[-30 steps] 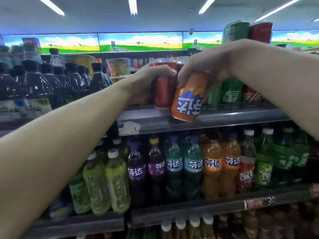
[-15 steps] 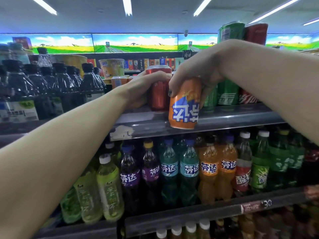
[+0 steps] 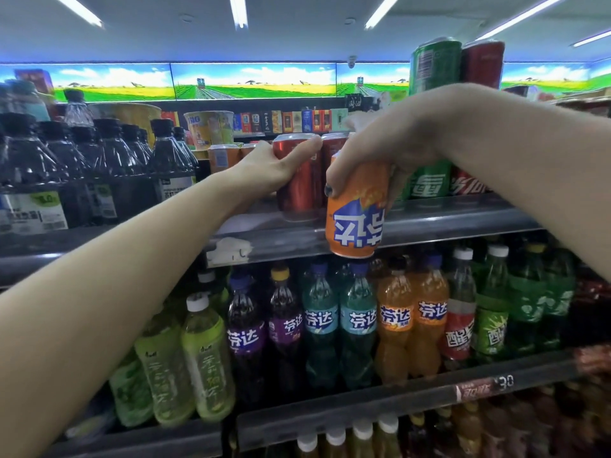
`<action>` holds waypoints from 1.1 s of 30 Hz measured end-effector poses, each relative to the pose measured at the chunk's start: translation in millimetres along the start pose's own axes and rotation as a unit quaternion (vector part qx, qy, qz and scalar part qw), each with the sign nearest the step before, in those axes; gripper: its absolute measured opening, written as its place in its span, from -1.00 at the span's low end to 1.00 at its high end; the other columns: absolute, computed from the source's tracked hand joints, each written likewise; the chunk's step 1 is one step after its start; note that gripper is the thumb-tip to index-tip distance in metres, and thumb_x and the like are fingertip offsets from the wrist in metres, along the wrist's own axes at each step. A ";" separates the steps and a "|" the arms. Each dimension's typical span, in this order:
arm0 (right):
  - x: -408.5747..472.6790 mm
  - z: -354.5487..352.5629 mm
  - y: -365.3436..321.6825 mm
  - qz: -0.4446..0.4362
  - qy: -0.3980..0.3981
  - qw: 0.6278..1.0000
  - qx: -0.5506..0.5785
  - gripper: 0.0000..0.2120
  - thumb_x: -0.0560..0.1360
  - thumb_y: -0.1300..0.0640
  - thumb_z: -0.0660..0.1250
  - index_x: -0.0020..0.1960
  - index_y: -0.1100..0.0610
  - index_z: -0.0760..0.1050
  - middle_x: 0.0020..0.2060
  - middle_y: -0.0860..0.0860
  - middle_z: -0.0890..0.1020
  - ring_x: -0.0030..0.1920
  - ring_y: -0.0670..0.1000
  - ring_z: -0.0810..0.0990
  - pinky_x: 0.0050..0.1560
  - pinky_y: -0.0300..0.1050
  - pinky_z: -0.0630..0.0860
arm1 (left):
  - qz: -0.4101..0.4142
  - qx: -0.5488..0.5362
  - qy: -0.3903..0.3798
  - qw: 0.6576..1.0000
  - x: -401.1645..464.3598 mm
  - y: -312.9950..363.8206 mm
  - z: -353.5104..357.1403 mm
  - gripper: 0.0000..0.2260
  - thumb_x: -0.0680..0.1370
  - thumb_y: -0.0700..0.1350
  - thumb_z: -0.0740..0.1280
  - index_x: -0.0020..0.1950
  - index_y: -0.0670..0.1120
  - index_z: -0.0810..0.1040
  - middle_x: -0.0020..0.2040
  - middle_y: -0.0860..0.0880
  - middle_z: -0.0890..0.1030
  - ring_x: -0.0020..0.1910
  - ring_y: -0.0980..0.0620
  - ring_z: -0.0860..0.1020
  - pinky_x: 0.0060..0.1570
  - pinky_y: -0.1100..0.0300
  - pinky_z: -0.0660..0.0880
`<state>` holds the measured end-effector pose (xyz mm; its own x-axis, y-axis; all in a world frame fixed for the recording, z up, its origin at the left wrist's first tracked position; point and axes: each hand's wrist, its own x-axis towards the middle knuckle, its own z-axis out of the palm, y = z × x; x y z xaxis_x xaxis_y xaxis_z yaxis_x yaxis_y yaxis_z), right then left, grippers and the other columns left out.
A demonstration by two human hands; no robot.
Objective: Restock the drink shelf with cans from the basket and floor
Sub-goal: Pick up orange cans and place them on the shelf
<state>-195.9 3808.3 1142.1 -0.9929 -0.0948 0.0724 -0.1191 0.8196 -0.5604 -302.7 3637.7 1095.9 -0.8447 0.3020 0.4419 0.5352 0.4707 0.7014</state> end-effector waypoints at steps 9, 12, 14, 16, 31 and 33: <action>-11.8 17.3 40.0 -0.033 0.049 0.998 0.011 -0.29 0.36 0.10 0.61 0.40 0.01 0.34 0.16 -0.01 0.49 0.00 0.06 0.66 -0.28 -0.05 0.68 | 0.036 0.242 0.060 0.968 -35.3 -0.9 5.1 -0.30 0.59 0.22 0.40 0.44 -0.19 0.16 0.10 -0.08 0.54 0.04 -0.08 0.55 -0.06 0.07 0.44; -4.3 22.7 39.7 -0.050 0.009 0.999 0.018 -0.17 0.38 0.12 0.59 0.53 -0.07 0.27 0.23 -0.02 0.49 0.02 0.07 0.68 -0.18 0.10 0.73 | 0.028 0.241 0.050 0.969 -28.1 3.7 8.7 -0.27 0.59 0.20 0.42 0.46 -0.23 0.14 0.08 -0.09 0.54 0.01 -0.07 0.57 -0.14 0.11 0.43; 0.9 22.7 34.4 -0.044 -0.009 0.999 0.027 -0.19 0.39 0.13 0.57 0.53 -0.08 0.25 0.19 0.01 0.52 0.00 0.10 0.72 -0.12 0.19 0.73 | 0.022 0.245 0.053 0.968 -19.4 4.2 10.9 -0.30 0.59 0.18 0.43 0.45 -0.23 0.18 0.07 -0.08 0.50 0.01 -0.07 0.53 -0.10 0.09 0.42; 5.6 20.3 27.7 -0.024 -0.026 0.999 0.023 -0.20 0.41 0.11 0.56 0.53 -0.08 0.24 0.15 0.03 0.54 -0.01 0.13 0.73 -0.10 0.21 0.73 | 0.011 0.255 0.059 0.965 -9.7 3.7 12.1 -0.32 0.58 0.17 0.44 0.44 -0.21 0.22 0.09 -0.09 0.47 0.02 -0.06 0.48 -0.06 0.07 0.39; 17.5 2.9 -37.5 -0.154 0.109 0.980 0.066 -0.76 0.42 0.04 0.56 -0.04 0.10 0.56 -0.18 0.05 0.68 -0.34 -0.01 0.70 -0.39 -0.13 0.62 | -0.003 0.059 0.072 0.996 -18.6 4.8 -66.9 -0.97 0.67 -0.14 0.22 0.07 -0.05 0.45 0.13 -0.18 0.65 0.08 -0.07 0.69 0.19 -0.07 0.64; 32.6 10.2 -56.4 -0.163 0.136 0.975 0.073 -0.65 0.38 0.01 0.59 0.04 0.14 0.57 -0.16 0.07 0.69 -0.27 0.03 0.72 -0.34 -0.09 0.65 | 0.002 0.010 0.030 0.999 -28.2 2.5 -79.2 -0.90 0.61 -0.18 0.26 0.10 -0.05 0.49 0.18 -0.17 0.64 0.13 -0.06 0.68 0.18 0.01 0.63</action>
<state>-221.6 3753.2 1167.7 -0.8662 -0.1675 0.4708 -0.4471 0.6806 -0.5803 -277.9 3564.7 1129.5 -0.8409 0.2536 0.4781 0.5381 0.4866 0.6883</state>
